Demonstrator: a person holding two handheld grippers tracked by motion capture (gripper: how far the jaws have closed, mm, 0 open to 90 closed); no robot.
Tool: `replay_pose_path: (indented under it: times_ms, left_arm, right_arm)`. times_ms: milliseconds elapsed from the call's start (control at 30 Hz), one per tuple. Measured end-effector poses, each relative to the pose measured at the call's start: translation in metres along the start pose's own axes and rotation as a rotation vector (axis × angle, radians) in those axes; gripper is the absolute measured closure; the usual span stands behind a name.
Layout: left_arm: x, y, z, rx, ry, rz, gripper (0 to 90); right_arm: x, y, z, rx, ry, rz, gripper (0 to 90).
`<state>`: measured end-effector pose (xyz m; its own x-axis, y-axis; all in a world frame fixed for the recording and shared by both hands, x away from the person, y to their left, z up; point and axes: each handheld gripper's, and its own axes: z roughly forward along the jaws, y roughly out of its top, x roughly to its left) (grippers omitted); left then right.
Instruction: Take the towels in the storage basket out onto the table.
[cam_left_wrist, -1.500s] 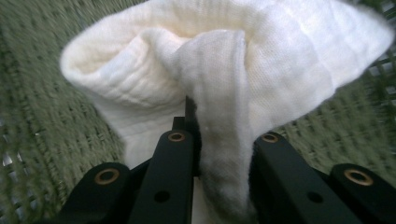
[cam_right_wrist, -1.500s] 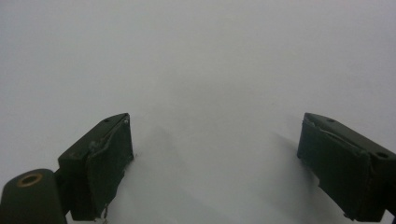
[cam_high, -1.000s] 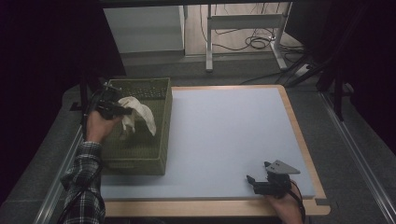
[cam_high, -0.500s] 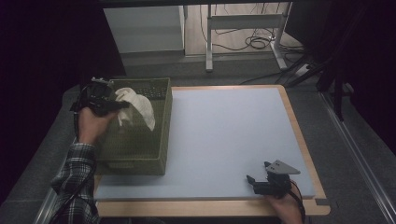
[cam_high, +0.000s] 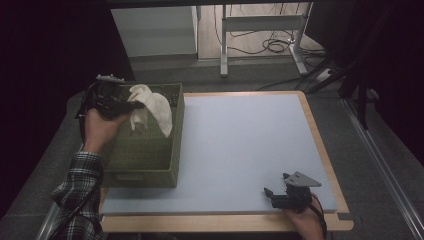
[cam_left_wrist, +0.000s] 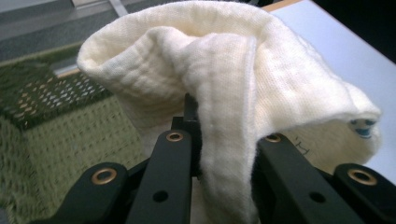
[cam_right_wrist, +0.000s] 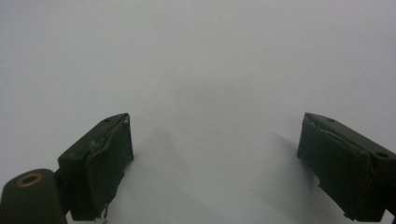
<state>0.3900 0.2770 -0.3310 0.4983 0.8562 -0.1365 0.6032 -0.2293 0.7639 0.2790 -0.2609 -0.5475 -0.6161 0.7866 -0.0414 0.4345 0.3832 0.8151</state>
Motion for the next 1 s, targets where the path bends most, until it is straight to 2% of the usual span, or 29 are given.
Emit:
replay_pose_path:
  times_ms: [200, 233, 333, 367, 500, 567, 733, 1000]
  left_arm:
    - [-0.021, 0.015, 0.000, -0.024, -0.029, 0.038, 81.2]
    - [-0.021, 0.015, 0.000, -0.024, -0.029, 0.038, 81.2]
    - [-0.036, 0.023, 0.004, -0.030, -0.048, 0.060, 81.2]
    - [-0.036, 0.023, 0.004, -0.030, -0.048, 0.060, 81.2]
    - [-0.051, 0.032, 0.012, -0.032, -0.067, 0.084, 81.0]
    - [-0.059, 0.036, 0.016, -0.038, -0.084, 0.084, 80.8]
    - [-0.080, 0.043, 0.031, -0.034, -0.118, 0.121, 80.5]
    - [-0.111, 0.047, 0.062, -0.033, -0.166, 0.148, 80.1]
  right_arm:
    - [0.000, 0.000, 0.000, -0.001, 0.000, 0.001, 10.6]
    - [0.000, 0.000, 0.000, -0.001, 0.000, 0.001, 10.6]
    - [0.000, 0.000, 0.000, 0.000, 0.000, 0.001, 10.6]
    - [0.000, 0.000, 0.000, 0.000, 0.000, 0.001, 10.6]
    - [0.000, 0.000, 0.000, 0.000, 0.002, 0.002, 10.6]
    - [0.000, 0.000, 0.000, 0.000, 0.002, 0.001, 10.6]
    - [0.000, 0.000, 0.000, 0.000, 0.003, 0.001, 10.6]
    - [0.000, 0.000, 0.000, 0.002, 0.003, 0.002, 10.5]
